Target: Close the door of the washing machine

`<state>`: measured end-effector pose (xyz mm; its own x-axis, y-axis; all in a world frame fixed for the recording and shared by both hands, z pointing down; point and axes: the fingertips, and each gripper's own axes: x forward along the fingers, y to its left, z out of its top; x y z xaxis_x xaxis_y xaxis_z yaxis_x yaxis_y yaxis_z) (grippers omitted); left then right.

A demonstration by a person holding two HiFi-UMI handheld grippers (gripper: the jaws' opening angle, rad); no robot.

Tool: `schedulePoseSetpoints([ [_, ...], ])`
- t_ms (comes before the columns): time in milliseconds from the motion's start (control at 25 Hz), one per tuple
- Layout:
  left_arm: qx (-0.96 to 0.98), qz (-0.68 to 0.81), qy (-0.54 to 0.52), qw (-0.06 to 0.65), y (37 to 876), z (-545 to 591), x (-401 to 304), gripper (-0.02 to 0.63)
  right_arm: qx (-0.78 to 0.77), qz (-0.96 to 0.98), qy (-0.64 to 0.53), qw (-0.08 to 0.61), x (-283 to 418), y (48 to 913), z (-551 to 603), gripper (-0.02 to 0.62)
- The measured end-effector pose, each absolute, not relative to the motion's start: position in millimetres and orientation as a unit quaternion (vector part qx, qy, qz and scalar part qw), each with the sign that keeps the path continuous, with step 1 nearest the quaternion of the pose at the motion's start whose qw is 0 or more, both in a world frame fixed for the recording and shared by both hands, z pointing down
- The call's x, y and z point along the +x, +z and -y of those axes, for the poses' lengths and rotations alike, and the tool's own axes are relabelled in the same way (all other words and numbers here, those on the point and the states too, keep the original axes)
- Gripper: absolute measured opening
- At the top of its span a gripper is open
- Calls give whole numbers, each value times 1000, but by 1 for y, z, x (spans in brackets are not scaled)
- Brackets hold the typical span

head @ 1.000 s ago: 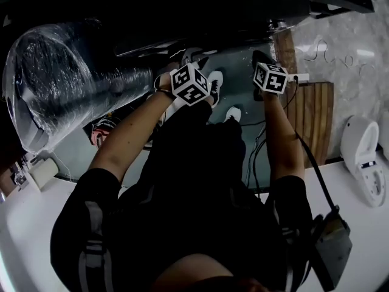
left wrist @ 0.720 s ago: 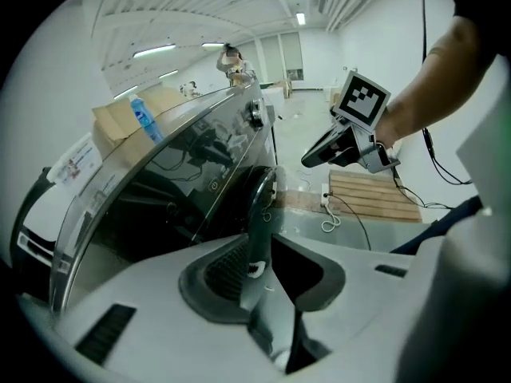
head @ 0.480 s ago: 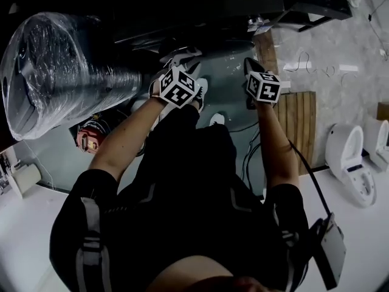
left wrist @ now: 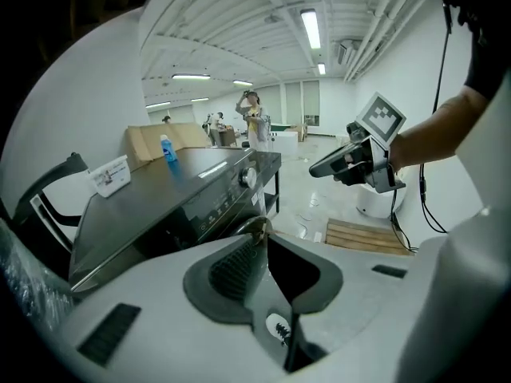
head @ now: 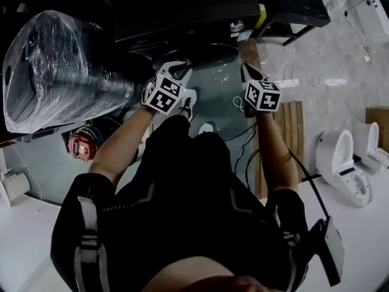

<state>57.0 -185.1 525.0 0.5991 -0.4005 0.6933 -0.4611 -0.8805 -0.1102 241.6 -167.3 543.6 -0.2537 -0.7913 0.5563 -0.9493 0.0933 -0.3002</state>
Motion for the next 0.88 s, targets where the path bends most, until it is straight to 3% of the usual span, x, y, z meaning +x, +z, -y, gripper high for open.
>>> schedulePoseSetpoints([
  [360, 912, 264, 311, 48, 460, 158, 48, 35, 597, 740, 284, 128, 251, 481, 139, 5],
  [440, 911, 287, 289, 60, 441, 160, 39, 6, 603, 740, 276, 115, 251, 455, 139, 5],
  [640, 915, 321, 243, 41, 384, 164, 20, 5, 608, 753, 241, 74, 244, 380, 146, 5],
  [880, 917, 355, 154, 98, 324, 171, -20, 3, 597, 778, 184, 70, 218, 322, 149, 5],
])
